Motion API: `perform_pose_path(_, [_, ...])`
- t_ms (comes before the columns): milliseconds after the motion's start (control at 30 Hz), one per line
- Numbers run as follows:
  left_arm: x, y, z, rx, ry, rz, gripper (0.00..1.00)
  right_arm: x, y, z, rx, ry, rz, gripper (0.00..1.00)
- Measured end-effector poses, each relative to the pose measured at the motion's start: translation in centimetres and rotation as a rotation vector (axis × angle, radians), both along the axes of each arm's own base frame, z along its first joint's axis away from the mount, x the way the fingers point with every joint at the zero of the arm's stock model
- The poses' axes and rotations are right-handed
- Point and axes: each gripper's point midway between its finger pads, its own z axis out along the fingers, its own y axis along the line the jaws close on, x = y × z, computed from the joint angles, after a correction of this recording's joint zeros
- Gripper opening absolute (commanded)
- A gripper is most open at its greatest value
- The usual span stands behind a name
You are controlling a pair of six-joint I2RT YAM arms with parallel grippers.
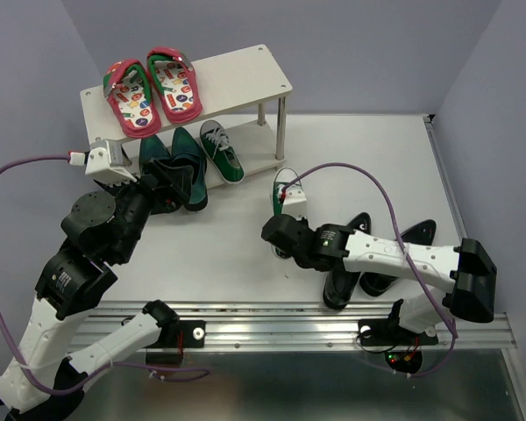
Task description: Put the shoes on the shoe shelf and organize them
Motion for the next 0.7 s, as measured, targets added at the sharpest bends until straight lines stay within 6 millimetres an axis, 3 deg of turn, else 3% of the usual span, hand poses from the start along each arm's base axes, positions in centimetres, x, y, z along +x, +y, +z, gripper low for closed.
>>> perform_pose_path(167, [-0.1,0.1,0.1,-0.002,-0.003,0.001,0.97,1.9,0.0,1.5,-0.074,-0.055,0.063,0.01])
perform_pose_path(400, [-0.3,0.5,0.2,-0.007,-0.01,0.013,0.97,5.2,0.9,0.9,-0.155,-0.05,0.153,0.01])
perform_pose_path(700, [-0.4,1.1,-0.4,0.011,0.009,0.039,0.97,11.1,2.3,2.1,-0.161,-0.061,0.216,0.01])
